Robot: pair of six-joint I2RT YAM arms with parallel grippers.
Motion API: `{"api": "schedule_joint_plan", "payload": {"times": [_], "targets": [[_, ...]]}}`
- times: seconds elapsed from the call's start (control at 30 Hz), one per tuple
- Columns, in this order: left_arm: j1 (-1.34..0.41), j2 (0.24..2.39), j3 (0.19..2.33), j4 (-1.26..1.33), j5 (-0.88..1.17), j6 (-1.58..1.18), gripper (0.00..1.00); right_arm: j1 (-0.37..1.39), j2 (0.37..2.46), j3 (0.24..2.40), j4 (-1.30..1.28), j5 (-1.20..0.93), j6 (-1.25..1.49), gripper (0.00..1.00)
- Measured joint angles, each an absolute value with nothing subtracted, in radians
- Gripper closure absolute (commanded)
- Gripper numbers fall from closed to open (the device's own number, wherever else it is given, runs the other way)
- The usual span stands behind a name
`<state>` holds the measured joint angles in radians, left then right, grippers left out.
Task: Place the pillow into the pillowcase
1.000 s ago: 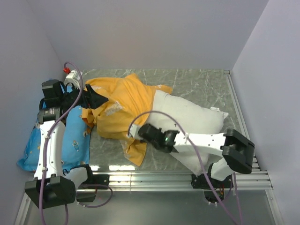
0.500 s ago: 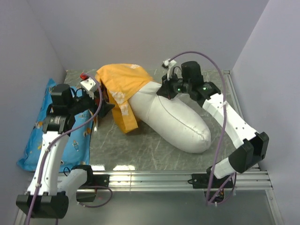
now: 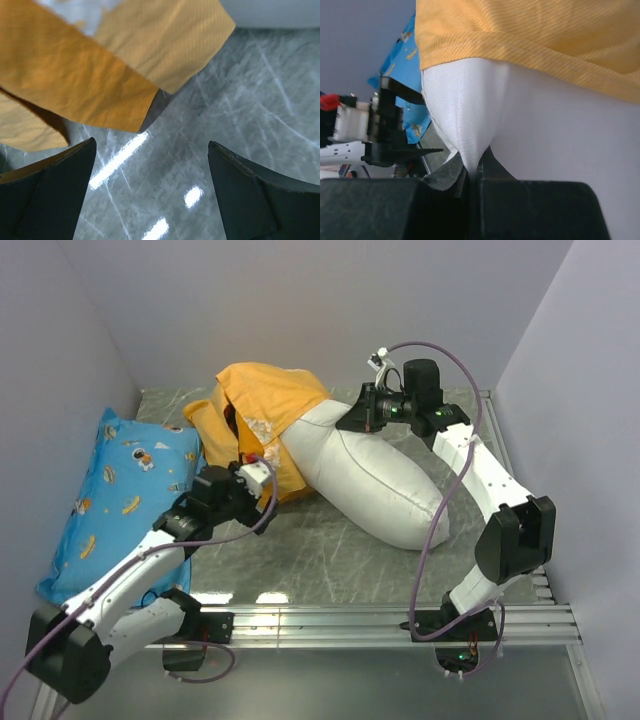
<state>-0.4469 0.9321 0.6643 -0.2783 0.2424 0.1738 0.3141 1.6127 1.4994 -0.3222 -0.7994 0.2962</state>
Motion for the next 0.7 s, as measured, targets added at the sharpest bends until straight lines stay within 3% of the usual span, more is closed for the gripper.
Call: {"api": "schedule_joint_plan", "payload": {"times": [0.2,0.47,0.5,0.53,0.57,0.67,0.7], "targets": [[-0.634,1.057,0.593,-0.042,-0.007,0.185,0.01,0.306,1.632,1.497,-0.295,-0.817,0.349,1.0],[-0.651,1.322,0.571,0.268,-0.244,0.155,0.01,0.282,1.668,1.497,-0.249,-0.87,0.434,1.0],[-0.651,1.357,0.571,0.302,-0.269,0.156,0.05,0.277,1.675,1.497,-0.239,-0.879,0.447,1.0],[-0.648,1.39,0.572,0.331,-0.289,0.156,0.15,0.273,1.683,1.497,-0.231,-0.885,0.457,1.0],[-0.641,1.415,0.572,0.349,-0.297,0.159,0.47,0.27,1.689,1.497,-0.224,-0.889,0.465,1.0],[-0.611,1.43,0.572,0.366,-0.305,0.181,1.0,0.265,1.699,1.496,-0.216,-0.904,0.482,1.0],[-0.601,1.423,0.574,0.371,-0.301,0.188,1.0,0.265,1.699,1.493,-0.208,-0.909,0.484,1.0]]}}
